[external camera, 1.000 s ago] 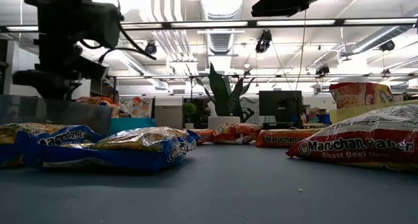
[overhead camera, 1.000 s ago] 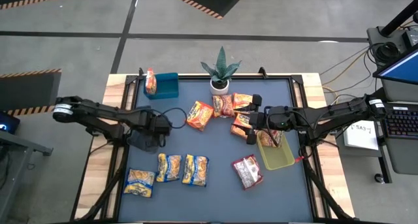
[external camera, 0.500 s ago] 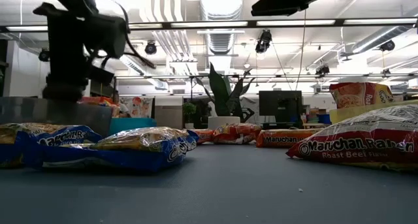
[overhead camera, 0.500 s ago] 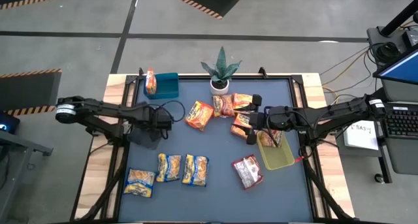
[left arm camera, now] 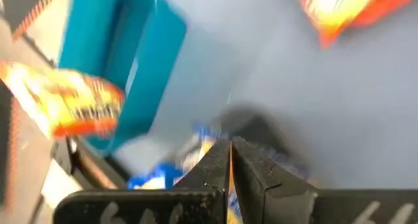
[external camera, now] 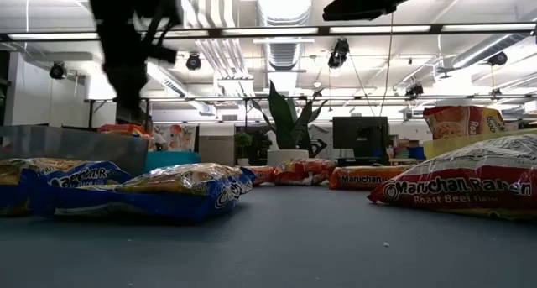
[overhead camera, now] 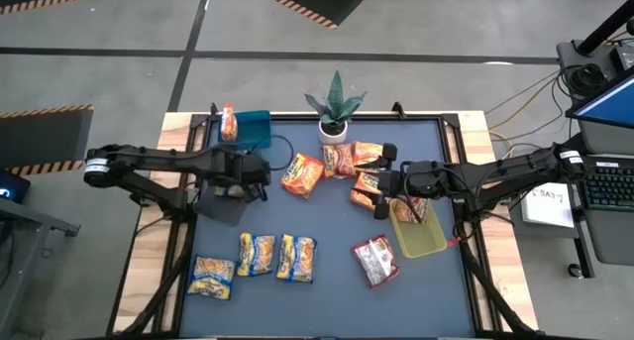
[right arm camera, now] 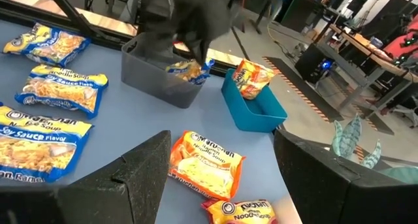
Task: Sort Maruchan noodles
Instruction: Put the orange noodle pack into the blue bin
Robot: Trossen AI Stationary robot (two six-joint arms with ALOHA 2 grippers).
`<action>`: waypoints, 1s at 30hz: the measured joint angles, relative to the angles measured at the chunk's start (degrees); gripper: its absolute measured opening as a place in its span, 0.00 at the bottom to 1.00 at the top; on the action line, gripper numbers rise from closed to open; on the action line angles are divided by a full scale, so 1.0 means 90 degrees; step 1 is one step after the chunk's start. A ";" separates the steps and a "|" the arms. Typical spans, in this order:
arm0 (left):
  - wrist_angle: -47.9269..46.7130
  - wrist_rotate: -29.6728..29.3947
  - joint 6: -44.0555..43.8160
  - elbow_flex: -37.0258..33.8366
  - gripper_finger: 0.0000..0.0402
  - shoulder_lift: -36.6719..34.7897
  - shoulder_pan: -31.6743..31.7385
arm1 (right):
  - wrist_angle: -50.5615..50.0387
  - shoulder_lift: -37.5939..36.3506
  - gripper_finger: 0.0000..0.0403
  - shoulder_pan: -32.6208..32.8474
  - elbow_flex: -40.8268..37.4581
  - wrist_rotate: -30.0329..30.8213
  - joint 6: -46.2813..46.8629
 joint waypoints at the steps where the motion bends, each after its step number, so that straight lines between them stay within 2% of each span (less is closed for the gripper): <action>1: 0.0084 0.0001 0.0000 0.0200 0.00 -0.0002 -0.0027 | -0.0007 0.0000 0.65 0.0000 0.0000 0.0000 0.0029; 4: 0.0590 0.0049 0.0002 0.0604 0.00 -0.0011 -0.0197 | -0.0003 0.0000 0.64 0.0000 0.0000 0.0000 0.0138; 8: 0.2027 0.0074 0.0480 0.0607 0.00 -0.0011 -0.0590 | -0.0007 0.0000 0.63 0.0000 0.0000 0.0000 0.0191; 13: 0.3902 0.0103 0.1464 0.0005 0.00 -0.0004 -0.1107 | -0.0043 0.0000 0.60 0.0000 0.0000 -0.0001 0.0398; 20: 0.5603 0.0095 0.2068 -0.1040 0.00 -0.0017 -0.1443 | -0.0189 0.0074 0.57 0.0000 0.0000 -0.0005 0.0976; 24: 0.5920 0.0059 0.2941 -0.1414 0.00 -0.0153 -0.1531 | -0.0283 0.0265 0.55 0.0000 -0.0054 -0.0019 0.1932; 30: 0.6040 -0.0454 0.4049 -0.1581 0.00 -0.0218 -0.1291 | -0.0508 0.0944 0.51 -0.0123 0.0043 -0.0046 0.3758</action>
